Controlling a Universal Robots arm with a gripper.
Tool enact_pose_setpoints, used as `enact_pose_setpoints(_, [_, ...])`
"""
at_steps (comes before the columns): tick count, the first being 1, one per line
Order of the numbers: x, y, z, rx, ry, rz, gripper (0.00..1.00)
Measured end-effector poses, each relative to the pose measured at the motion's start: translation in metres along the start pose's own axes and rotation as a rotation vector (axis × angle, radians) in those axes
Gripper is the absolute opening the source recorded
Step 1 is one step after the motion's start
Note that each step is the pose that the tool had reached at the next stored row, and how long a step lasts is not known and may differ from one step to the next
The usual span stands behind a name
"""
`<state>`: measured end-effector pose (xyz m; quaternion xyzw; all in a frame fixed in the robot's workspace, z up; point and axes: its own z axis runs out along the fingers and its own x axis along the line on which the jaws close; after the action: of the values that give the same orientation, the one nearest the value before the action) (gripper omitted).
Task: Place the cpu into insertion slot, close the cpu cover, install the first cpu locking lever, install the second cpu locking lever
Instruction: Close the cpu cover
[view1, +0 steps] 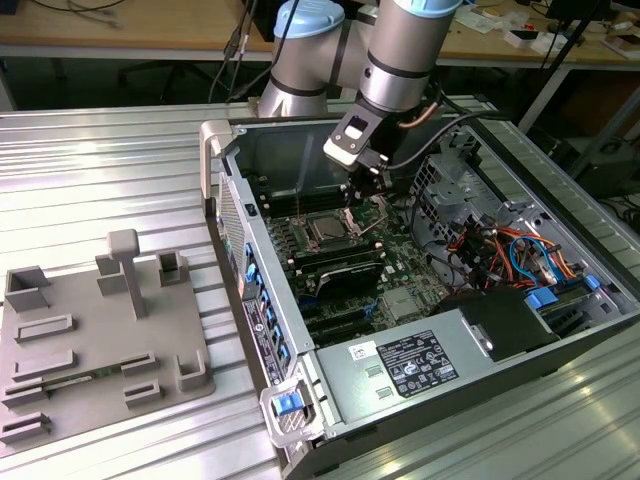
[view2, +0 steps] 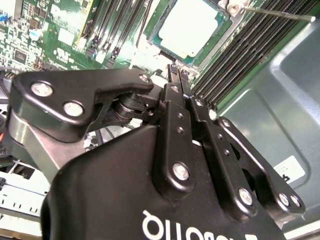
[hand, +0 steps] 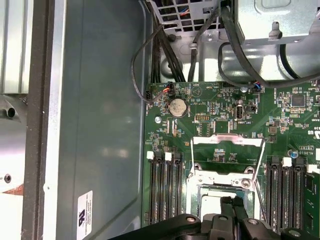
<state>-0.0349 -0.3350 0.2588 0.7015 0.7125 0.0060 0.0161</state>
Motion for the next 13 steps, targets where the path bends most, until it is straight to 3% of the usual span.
enact_pose_setpoints(2, [-0.0002,0.0077,0.0003,-0.0001,0.0,0.0,0.15])
enact_pose_setpoints(10, [-0.0004,0.0233,-0.0004,0.0034,-0.0001,0.0,0.15])
enact_pose_setpoints(13, [-0.0005,0.0278,-0.0039,0.0058,-0.0006,0.0,0.15])
